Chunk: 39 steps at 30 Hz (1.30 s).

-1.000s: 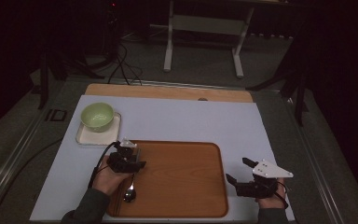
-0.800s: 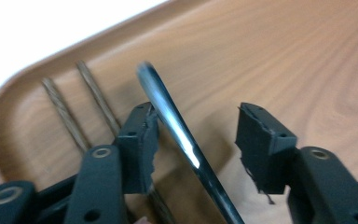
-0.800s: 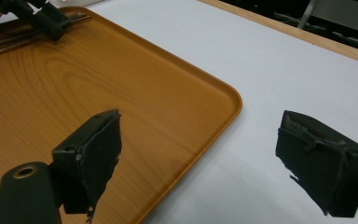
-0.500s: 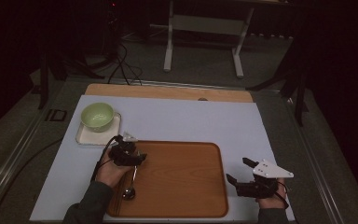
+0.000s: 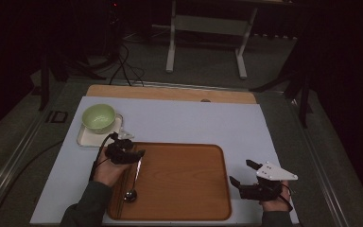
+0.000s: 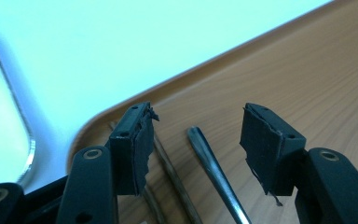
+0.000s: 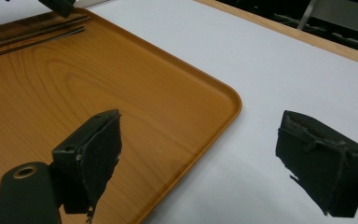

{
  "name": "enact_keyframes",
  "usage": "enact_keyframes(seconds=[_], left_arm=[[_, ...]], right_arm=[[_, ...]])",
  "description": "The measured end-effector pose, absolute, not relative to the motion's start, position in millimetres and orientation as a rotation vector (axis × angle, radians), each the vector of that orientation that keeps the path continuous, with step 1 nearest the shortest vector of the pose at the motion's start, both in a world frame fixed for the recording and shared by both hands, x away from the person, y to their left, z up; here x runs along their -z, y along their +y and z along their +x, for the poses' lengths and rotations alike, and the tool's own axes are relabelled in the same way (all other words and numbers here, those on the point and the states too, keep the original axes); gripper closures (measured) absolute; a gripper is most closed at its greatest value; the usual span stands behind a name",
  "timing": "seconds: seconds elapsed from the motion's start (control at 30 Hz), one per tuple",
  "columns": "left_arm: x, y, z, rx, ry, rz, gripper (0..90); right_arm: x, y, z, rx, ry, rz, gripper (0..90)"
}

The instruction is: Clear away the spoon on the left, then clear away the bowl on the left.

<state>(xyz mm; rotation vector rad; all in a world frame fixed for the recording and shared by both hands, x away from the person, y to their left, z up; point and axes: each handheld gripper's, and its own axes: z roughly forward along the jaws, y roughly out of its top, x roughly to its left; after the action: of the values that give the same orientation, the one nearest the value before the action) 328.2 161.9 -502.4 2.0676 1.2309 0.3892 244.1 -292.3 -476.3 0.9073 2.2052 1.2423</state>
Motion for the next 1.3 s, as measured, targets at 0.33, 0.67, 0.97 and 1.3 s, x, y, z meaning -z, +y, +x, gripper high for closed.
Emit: enact_keyframes(seconds=[0.33, 0.67, 0.97, 1.3], left_arm=[[491, 171, 328, -0.434, 1.240, 2.025, 43.7], [484, 181, 328, -0.449, 1.254, 1.978, 41.3], [475, 193, 328, -0.484, 1.280, 1.940, 40.9], [465, 207, 331, -0.525, 1.304, 1.902, 39.8]], right_arm=[[476, -292, 244, -1.240, 2.206, 0.908, 13.8], [476, -293, 244, -1.239, 2.205, 0.910, 13.8], [477, -292, 244, -1.238, 2.208, 0.909, 13.8], [477, -293, 244, -1.239, 2.207, 0.909, 13.8]])
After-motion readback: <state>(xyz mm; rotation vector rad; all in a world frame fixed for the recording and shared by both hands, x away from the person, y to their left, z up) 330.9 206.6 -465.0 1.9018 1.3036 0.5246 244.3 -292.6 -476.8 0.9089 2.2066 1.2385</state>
